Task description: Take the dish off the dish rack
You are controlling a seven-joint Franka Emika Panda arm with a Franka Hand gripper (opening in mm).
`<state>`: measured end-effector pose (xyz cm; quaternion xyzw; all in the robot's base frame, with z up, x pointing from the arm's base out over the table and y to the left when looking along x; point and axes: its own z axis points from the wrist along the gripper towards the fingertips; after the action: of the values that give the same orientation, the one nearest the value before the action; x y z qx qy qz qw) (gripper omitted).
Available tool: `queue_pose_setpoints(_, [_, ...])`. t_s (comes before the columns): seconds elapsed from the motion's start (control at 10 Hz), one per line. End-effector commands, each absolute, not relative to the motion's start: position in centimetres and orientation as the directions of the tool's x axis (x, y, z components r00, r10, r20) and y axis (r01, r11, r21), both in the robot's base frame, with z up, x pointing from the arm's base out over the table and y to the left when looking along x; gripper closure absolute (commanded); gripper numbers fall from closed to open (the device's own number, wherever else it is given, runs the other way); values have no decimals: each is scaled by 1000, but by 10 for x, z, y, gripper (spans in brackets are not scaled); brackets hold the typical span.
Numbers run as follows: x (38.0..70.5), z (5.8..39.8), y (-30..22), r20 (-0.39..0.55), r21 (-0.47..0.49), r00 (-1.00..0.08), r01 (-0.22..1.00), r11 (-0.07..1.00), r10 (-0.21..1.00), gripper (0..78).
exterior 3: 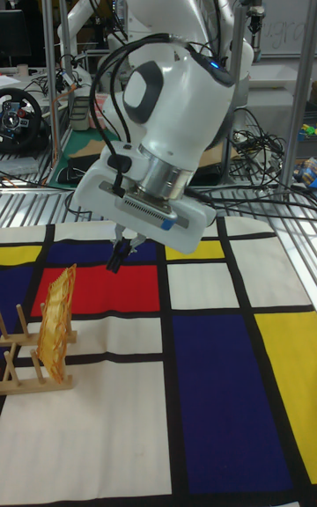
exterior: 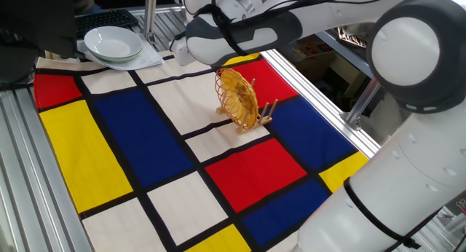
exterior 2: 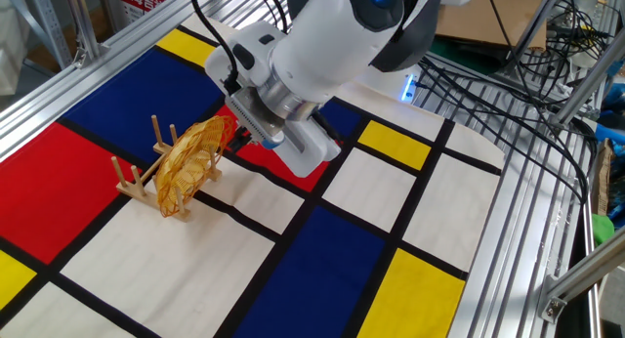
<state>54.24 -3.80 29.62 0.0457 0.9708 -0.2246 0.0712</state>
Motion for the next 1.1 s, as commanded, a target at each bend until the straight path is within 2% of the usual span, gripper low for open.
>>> queue_pose_setpoints(0.1, [543, 297, -39, -163, -482, -986, 100, 871, 22, 776])
queue_pose_setpoints(1.1, [559, 273, -75, -174, -541, -984, 58, 839, -44, 776])
